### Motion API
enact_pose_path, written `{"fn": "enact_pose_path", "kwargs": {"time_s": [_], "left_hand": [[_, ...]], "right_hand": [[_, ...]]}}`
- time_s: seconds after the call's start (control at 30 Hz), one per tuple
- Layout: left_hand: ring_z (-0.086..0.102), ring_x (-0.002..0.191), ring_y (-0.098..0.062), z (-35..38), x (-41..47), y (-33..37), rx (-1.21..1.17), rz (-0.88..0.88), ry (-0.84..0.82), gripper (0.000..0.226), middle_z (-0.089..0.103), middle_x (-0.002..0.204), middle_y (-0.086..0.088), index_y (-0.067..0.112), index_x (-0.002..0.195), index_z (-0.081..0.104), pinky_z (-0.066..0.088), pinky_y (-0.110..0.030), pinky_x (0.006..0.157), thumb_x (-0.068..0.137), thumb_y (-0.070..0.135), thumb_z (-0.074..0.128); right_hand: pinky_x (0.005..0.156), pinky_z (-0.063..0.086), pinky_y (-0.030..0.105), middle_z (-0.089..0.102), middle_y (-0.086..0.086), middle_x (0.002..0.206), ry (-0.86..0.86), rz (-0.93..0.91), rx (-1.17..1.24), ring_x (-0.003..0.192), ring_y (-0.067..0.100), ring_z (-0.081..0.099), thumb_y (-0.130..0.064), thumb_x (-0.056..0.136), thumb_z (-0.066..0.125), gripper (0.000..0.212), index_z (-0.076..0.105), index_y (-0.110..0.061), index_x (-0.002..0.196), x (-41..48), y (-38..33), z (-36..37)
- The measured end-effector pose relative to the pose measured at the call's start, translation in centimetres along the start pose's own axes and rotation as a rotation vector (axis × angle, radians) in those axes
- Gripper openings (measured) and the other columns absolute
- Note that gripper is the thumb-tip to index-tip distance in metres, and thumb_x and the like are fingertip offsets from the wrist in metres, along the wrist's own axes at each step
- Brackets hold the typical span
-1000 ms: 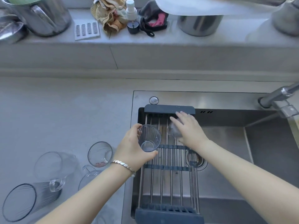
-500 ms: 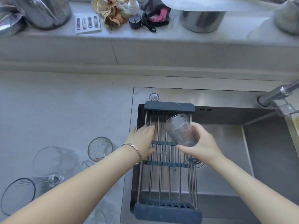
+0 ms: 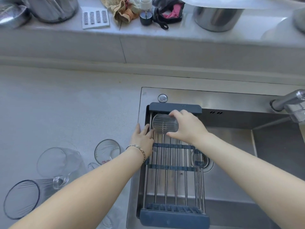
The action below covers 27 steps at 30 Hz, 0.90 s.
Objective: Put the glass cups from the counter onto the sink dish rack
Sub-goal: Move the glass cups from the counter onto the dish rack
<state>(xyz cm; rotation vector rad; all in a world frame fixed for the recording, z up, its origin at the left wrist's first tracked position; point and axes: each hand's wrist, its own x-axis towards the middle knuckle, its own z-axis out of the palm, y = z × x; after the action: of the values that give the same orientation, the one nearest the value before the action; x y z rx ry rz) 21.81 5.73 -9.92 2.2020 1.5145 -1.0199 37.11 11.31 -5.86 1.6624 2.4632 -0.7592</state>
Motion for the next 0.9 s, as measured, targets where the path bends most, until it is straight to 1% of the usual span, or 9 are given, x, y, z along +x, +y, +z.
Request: {"fn": "enact_pose_path", "kwargs": {"time_s": [0.2, 0.33, 0.47, 0.57, 0.63, 0.7, 0.77, 0.83, 0.9], "left_hand": [[-0.006, 0.148, -0.027, 0.7, -0.2, 0.1, -0.059, -0.03, 0.02, 0.055, 0.008, 0.16, -0.006, 0.013, 0.146, 0.025, 0.001, -0.055, 0.118, 0.098, 0.039, 0.035], [-0.008, 0.148, -0.025, 0.9, -0.4, 0.2, -0.116, -0.049, 0.026, 0.056, 0.006, 0.16, -0.005, 0.012, 0.147, 0.02, 0.001, -0.054, 0.118, 0.099, 0.035, 0.035], [-0.009, 0.148, -0.024, 0.7, -0.6, 0.3, -0.134, -0.054, -0.013, 0.057, 0.006, 0.16, -0.005, 0.011, 0.148, 0.018, 0.002, -0.052, 0.118, 0.098, 0.029, 0.039], [0.008, 0.147, -0.025, -0.6, -1.6, 0.8, -0.211, -0.055, -0.026, 0.051, 0.024, 0.156, -0.009, 0.008, 0.141, 0.033, 0.013, -0.046, 0.119, 0.093, 0.017, 0.047], [0.038, 0.132, -0.026, -1.8, -3.6, 1.0, -0.319, 0.003, 0.137, 0.033, 0.049, 0.137, -0.011, 0.008, 0.123, 0.052, 0.033, -0.039, 0.108, 0.09, 0.01, 0.048], [0.062, 0.103, -0.026, -2.3, -6.5, 0.2, -0.406, 0.05, 0.512, 0.02, 0.068, 0.105, -0.007, 0.009, 0.095, 0.065, 0.048, -0.034, 0.088, 0.082, 0.008, 0.049], [0.071, 0.079, -0.02, -1.8, -10.0, -1.8, -0.465, 0.017, 0.814, 0.027, 0.075, 0.083, 0.001, 0.014, 0.078, 0.071, 0.053, -0.026, 0.074, 0.072, 0.019, 0.046], [0.073, 0.082, -0.018, -0.2, -12.9, -4.4, -0.495, -0.127, 0.942, 0.036, 0.076, 0.087, 0.001, 0.015, 0.082, 0.073, 0.053, -0.025, 0.077, 0.07, 0.026, 0.041], [0.067, 0.104, -0.025, 1.2, -15.4, -7.3, -0.581, -0.312, 0.802, 0.042, 0.071, 0.111, -0.008, 0.009, 0.102, 0.07, 0.051, -0.035, 0.089, 0.076, 0.029, 0.043]], "right_hand": [[0.078, 0.046, 0.037, 0.04, 0.015, 0.125, -0.034, 0.011, -0.337, 0.11, 0.035, 0.043, -0.019, 0.079, 0.068, 0.046, 0.044, -0.01, 0.117, 2.7, -2.8, 2.6], [0.087, 0.045, 0.039, 0.046, 0.014, 0.126, -0.012, 0.005, -0.218, 0.115, 0.033, 0.042, -0.017, 0.079, 0.069, 0.057, 0.037, -0.01, 0.127, 3.4, -2.3, 3.7], [0.1, 0.043, 0.042, 0.042, 0.012, 0.137, -0.019, 0.02, -0.023, 0.126, 0.03, 0.04, -0.016, 0.08, 0.069, 0.073, 0.027, -0.012, 0.139, 2.5, -1.6, 3.6], [0.101, 0.042, 0.041, 0.038, 0.011, 0.141, -0.014, 0.061, 0.023, 0.129, 0.029, 0.039, -0.013, 0.081, 0.067, 0.073, 0.025, -0.013, 0.141, 0.9, -0.9, 2.8], [0.1, 0.039, 0.038, 0.04, 0.01, 0.139, 0.042, 0.096, 0.076, 0.128, 0.028, 0.041, -0.01, 0.081, 0.064, 0.066, 0.032, -0.014, 0.138, -0.7, -0.6, 2.0], [0.099, 0.04, 0.037, 0.044, 0.008, 0.136, 0.078, 0.107, 0.137, 0.125, 0.025, 0.043, -0.008, 0.081, 0.062, 0.055, 0.042, -0.015, 0.131, -2.4, -0.8, 1.5], [0.1, 0.039, 0.034, 0.048, 0.006, 0.133, 0.047, 0.079, 0.207, 0.124, 0.021, 0.044, -0.009, 0.081, 0.063, 0.048, 0.048, -0.015, 0.127, -4.2, -2.0, 1.3], [0.103, 0.037, 0.03, 0.049, 0.004, 0.134, -0.016, 0.029, 0.277, 0.125, 0.018, 0.045, -0.012, 0.081, 0.065, 0.05, 0.047, -0.016, 0.128, -5.6, -4.2, 1.8], [0.106, 0.035, 0.03, 0.044, 0.003, 0.14, -0.088, -0.027, 0.338, 0.129, 0.017, 0.042, -0.015, 0.079, 0.069, 0.063, 0.04, -0.017, 0.134, -6.4, -6.7, 3.0]]}}
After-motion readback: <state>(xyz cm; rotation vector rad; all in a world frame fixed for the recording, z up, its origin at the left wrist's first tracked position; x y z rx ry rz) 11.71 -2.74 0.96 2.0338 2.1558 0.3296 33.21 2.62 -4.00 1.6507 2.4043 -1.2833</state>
